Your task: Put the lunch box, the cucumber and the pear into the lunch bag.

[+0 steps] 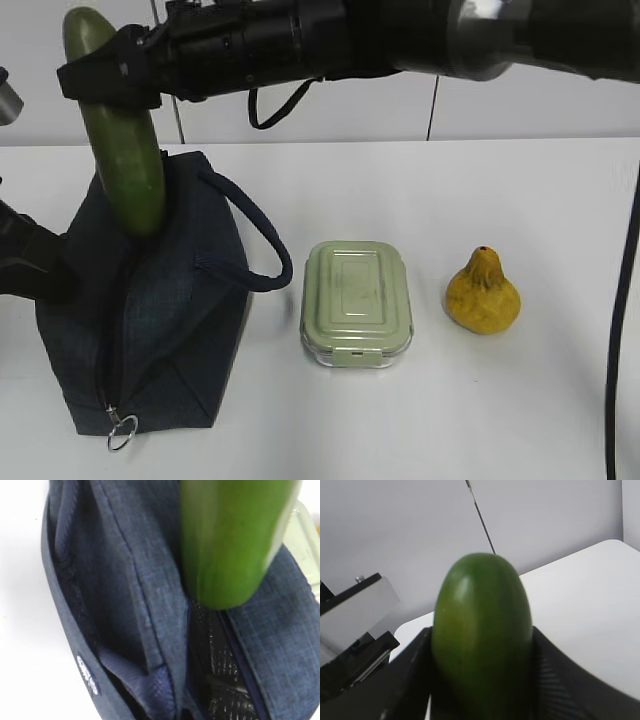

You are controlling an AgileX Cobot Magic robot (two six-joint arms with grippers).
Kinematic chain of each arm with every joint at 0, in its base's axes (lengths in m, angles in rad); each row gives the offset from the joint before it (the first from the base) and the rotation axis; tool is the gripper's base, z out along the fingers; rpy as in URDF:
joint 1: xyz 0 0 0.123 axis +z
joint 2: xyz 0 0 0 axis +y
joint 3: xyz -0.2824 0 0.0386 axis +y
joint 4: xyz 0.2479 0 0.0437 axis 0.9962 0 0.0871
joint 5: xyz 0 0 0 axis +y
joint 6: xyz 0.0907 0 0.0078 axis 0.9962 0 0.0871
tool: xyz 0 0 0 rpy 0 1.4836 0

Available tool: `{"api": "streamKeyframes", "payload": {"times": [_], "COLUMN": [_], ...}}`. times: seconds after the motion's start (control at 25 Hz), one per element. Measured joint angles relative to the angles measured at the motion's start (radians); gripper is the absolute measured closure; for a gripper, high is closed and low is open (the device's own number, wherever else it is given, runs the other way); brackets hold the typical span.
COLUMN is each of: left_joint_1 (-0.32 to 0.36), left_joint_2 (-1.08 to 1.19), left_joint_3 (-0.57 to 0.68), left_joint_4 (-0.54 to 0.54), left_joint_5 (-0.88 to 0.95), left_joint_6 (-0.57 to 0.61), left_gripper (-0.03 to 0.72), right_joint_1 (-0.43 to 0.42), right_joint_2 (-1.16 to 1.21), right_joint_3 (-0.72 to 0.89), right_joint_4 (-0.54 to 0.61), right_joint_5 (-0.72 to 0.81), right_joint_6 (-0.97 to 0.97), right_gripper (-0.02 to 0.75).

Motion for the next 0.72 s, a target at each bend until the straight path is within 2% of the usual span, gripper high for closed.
{"api": "streamKeyframes", "payload": {"times": [0.32, 0.6, 0.68, 0.72], "left_joint_1": [0.0, 0.0, 0.0, 0.0], "left_joint_2": [0.0, 0.0, 0.0, 0.0], "left_joint_3": [0.0, 0.0, 0.0, 0.0], "left_joint_4": [0.0, 0.0, 0.0, 0.0], "left_joint_5": [0.0, 0.0, 0.001, 0.002], "left_joint_6": [0.0, 0.0, 0.0, 0.0], "left_gripper": [0.686, 0.686, 0.686, 0.686], "right_joint_1": [0.0, -0.011, -0.029, -0.044], "right_joint_2": [0.007, 0.003, -0.019, -0.035], "right_joint_3": [0.0, 0.0, 0.0, 0.0], "right_joint_4": [0.0, -0.004, -0.049, -0.106], "right_joint_5": [-0.004, -0.011, -0.034, -0.056], "right_joint_6": [-0.022, -0.026, 0.027, 0.074], "right_gripper": [0.188, 0.167, 0.167, 0.167]}}
